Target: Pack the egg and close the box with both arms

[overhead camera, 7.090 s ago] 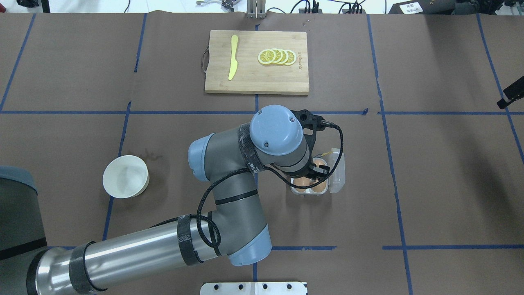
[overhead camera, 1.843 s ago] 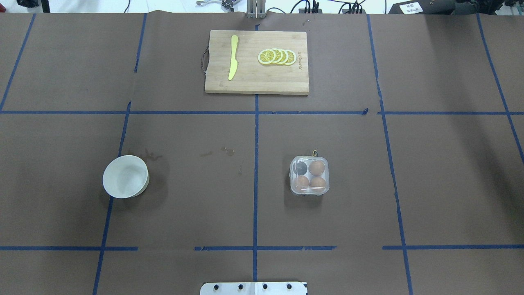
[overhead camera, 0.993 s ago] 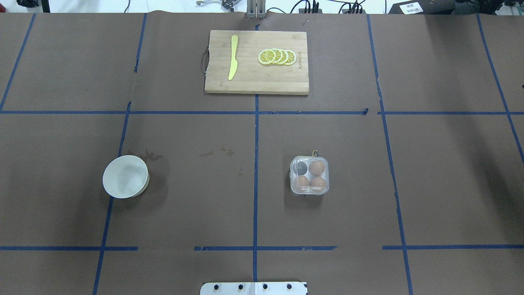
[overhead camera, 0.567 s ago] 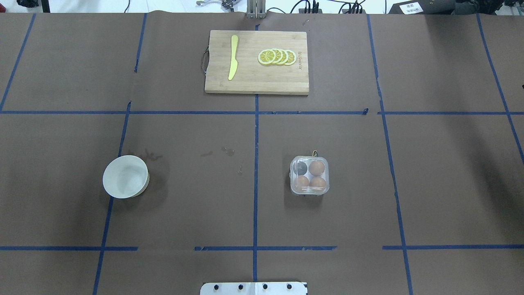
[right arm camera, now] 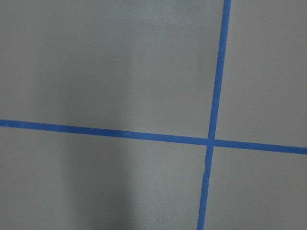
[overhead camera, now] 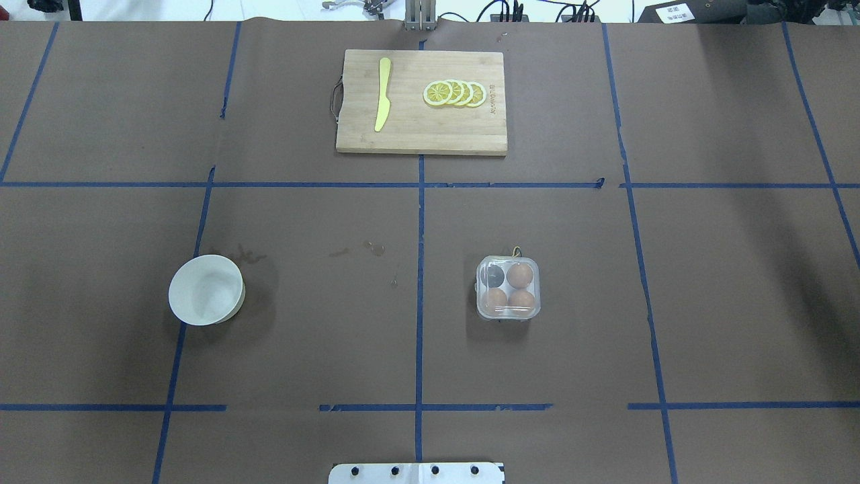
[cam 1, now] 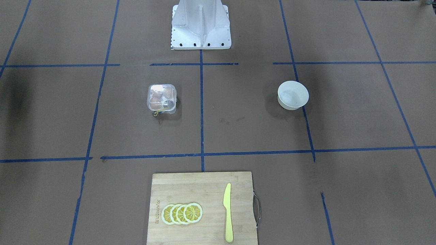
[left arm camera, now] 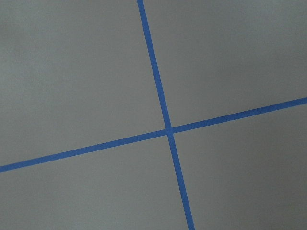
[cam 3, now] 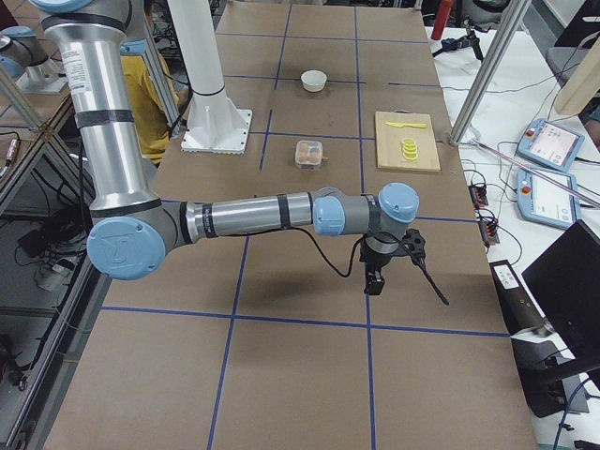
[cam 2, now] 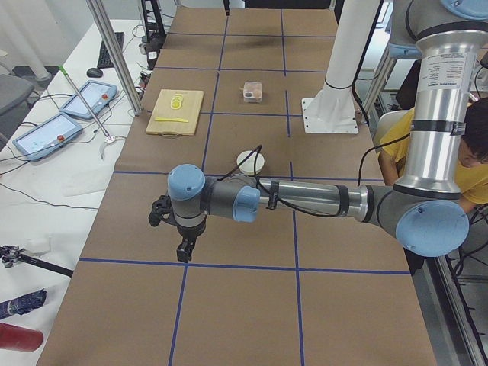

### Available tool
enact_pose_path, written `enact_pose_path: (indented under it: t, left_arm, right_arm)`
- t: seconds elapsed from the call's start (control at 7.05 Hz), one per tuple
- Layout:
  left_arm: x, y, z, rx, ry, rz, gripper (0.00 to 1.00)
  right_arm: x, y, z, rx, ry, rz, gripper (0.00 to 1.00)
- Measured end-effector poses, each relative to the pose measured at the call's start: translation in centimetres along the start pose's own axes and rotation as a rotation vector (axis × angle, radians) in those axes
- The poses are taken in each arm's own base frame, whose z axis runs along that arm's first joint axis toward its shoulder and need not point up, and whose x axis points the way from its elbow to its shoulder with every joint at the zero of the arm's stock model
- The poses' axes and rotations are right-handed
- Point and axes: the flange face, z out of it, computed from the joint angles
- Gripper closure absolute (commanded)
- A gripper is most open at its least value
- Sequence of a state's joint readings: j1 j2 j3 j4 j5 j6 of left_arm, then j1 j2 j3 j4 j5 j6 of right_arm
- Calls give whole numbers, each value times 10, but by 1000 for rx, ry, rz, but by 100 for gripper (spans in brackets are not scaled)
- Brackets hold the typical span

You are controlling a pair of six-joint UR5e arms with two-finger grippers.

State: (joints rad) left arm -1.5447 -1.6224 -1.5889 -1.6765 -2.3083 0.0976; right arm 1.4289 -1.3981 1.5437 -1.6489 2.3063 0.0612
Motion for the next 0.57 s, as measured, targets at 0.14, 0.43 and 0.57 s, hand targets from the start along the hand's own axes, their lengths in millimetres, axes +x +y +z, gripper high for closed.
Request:
enact_pose_path:
  t: [0.14,0.43,0.57]
  left_arm:
    - [0,1,0,1,-1,1,0]
    - [0,2,1,0,0,1,0]
    - [1,2,1,1,0,4,0]
  right_arm:
    - [-1,0,0,1,2,-4,0]
    - [-1,1,1,1,3,-9,0]
    - [-1,3,1,1,0,-10,0]
